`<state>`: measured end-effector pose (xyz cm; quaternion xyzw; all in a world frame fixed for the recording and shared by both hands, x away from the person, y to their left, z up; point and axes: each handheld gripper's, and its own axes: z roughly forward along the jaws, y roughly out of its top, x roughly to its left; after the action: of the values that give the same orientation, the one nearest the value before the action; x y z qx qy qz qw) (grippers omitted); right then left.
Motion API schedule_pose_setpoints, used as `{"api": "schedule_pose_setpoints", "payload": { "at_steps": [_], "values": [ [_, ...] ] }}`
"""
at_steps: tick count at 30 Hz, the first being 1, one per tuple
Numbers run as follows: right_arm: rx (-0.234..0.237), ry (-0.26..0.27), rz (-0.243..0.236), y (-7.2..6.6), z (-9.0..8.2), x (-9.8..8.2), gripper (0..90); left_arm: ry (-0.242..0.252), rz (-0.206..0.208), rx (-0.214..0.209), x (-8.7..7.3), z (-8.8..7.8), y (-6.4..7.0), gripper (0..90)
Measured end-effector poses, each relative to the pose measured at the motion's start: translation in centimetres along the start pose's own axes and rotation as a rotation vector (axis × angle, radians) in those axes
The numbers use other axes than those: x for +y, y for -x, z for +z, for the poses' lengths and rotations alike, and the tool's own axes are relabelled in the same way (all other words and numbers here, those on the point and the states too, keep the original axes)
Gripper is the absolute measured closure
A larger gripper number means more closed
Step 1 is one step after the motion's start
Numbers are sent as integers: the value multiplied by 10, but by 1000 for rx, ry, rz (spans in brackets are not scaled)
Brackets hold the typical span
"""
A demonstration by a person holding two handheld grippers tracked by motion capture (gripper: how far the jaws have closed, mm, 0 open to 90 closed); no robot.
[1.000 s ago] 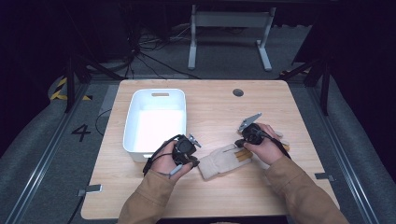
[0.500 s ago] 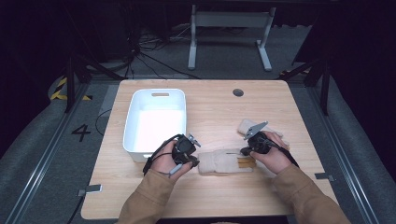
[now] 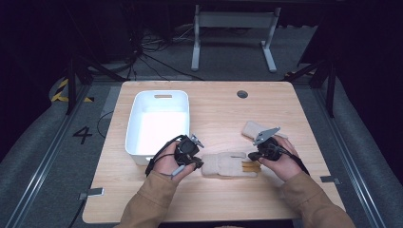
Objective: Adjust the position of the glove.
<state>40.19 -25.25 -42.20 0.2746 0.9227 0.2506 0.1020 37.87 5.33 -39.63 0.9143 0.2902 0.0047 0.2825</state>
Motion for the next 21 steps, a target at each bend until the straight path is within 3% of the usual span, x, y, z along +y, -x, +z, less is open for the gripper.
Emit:
{"api": "schedule_pose_setpoints", "payload": {
  "at_steps": [1,6,10,21],
  "values": [
    [0,0,0,0,0,0,896,0,0,0,0,0,0,805],
    [-21,118,58,8,-23,-3,854,25,-3,-4,2,-6,-1,780],
    [-39,173,96,15,-35,-9,813,39,-10,-6,2,-9,-2,766],
    [-90,241,171,32,-51,-23,718,56,-15,-4,2,-15,-4,747]
  ]
}}
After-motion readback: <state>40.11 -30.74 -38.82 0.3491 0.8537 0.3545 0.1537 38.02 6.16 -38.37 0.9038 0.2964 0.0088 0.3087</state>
